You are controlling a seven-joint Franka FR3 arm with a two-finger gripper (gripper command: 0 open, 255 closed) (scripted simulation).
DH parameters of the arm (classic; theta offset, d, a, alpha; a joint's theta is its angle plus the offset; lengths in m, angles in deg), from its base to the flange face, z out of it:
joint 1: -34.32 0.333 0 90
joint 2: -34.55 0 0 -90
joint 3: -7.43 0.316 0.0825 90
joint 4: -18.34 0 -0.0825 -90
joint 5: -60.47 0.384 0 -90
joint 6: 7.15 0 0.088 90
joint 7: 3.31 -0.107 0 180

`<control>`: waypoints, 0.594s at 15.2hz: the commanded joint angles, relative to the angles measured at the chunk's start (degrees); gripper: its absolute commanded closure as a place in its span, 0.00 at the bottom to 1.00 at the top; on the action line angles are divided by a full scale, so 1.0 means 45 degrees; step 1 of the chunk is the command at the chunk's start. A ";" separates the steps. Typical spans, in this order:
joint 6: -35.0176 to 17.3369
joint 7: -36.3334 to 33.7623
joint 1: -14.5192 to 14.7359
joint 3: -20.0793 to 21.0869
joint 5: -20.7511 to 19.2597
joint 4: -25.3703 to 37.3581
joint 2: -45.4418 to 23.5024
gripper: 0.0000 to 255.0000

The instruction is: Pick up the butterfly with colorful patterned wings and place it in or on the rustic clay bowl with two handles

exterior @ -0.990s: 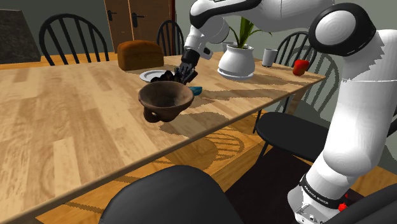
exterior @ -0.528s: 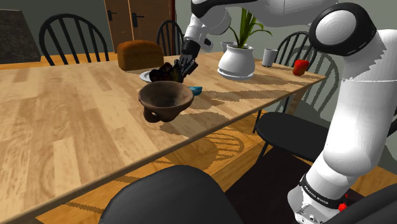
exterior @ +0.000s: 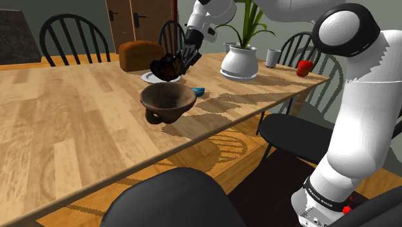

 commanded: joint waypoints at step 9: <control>0.1613 -0.0931 -0.0012 0.0049 -0.0036 0.2326 -0.0483 1.00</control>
